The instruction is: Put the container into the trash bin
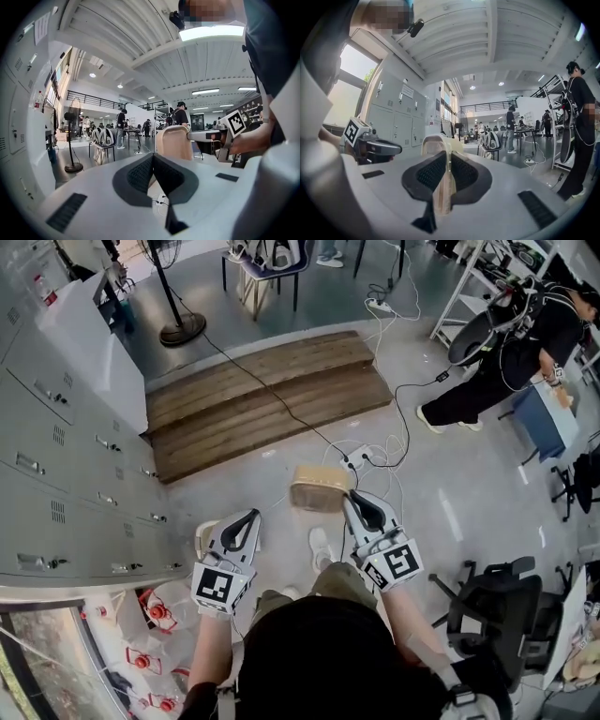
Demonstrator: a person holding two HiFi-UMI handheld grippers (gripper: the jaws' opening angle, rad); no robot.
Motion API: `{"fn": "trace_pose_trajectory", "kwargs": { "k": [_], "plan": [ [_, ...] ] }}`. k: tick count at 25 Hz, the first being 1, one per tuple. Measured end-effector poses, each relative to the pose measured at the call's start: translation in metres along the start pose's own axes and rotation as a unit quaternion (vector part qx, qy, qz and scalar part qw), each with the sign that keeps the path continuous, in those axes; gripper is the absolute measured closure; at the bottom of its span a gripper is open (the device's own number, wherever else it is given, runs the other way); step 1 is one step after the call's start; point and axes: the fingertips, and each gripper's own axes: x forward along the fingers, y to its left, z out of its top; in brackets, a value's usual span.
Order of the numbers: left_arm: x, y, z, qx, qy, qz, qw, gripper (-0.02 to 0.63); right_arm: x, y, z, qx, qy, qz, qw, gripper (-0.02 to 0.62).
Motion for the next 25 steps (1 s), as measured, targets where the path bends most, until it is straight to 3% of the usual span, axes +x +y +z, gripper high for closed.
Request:
{"fn": "trace_pose_trajectory", "kwargs": {
  "k": [16,25],
  "plan": [
    [0.149,0.065,0.02,-0.01,0.022,0.077,0.9967,0.598,0.118,-0.14,0.009,0.018,0.002,0.082,0.997,0.549],
    [0.187,0.095,0.018,-0.021,0.031,0.145,0.9887,0.598,0.18,-0.172,0.007,0.017,0.011,0.157,0.987,0.549]
  ]
}}
